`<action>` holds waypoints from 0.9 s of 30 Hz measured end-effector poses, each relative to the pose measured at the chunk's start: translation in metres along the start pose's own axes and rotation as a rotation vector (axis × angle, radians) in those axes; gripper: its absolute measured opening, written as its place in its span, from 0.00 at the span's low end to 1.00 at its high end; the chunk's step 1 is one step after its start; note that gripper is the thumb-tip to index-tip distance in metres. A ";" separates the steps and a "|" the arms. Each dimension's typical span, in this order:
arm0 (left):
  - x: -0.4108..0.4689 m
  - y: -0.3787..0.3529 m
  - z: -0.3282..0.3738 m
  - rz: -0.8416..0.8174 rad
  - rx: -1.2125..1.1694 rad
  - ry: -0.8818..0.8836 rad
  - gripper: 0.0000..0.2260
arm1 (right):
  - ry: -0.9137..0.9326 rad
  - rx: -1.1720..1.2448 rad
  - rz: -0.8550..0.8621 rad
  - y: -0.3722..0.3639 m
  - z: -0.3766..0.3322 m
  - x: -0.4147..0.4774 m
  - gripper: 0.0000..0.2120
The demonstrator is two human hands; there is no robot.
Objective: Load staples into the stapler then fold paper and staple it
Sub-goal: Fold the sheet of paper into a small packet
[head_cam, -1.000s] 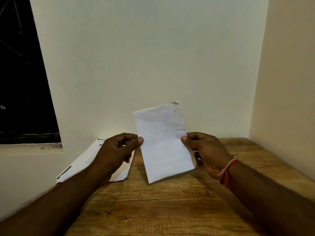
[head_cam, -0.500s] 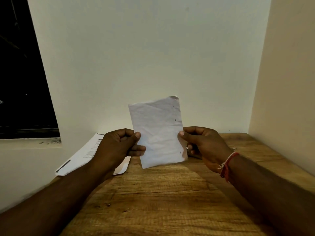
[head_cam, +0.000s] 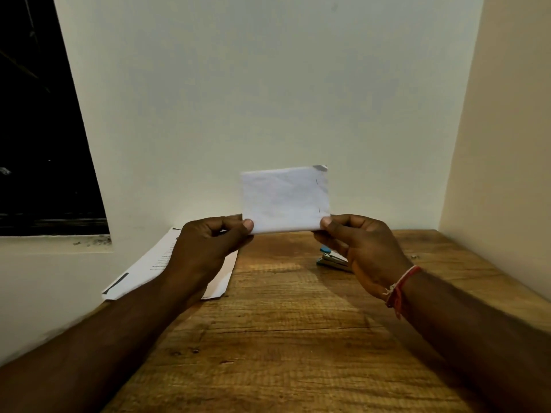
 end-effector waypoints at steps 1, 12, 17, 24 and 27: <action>0.001 0.000 -0.002 -0.020 -0.036 0.003 0.11 | 0.011 -0.002 0.000 0.001 0.000 0.002 0.06; -0.004 -0.008 -0.001 -0.008 -0.362 0.199 0.13 | 0.106 -0.247 -0.078 0.001 0.005 -0.001 0.08; -0.009 0.008 0.027 0.132 0.259 -0.127 0.06 | 0.203 -0.274 -0.035 -0.001 -0.006 -0.004 0.27; -0.022 -0.011 0.048 -0.104 0.631 -0.679 0.06 | 0.542 -0.765 -0.060 -0.024 -0.029 -0.021 0.27; -0.027 -0.017 0.048 -0.127 0.644 -0.688 0.06 | 0.520 -0.706 -0.062 -0.028 -0.029 -0.025 0.15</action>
Point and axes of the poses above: each hand's wrist, its own x-axis towards the middle knuckle, its own y-axis out of the back of the hand, z = x × y, the point moved 5 cm from there along x, towards the middle knuckle, and after that the axes turned 1 degree about -z, right-handed, at the moved point
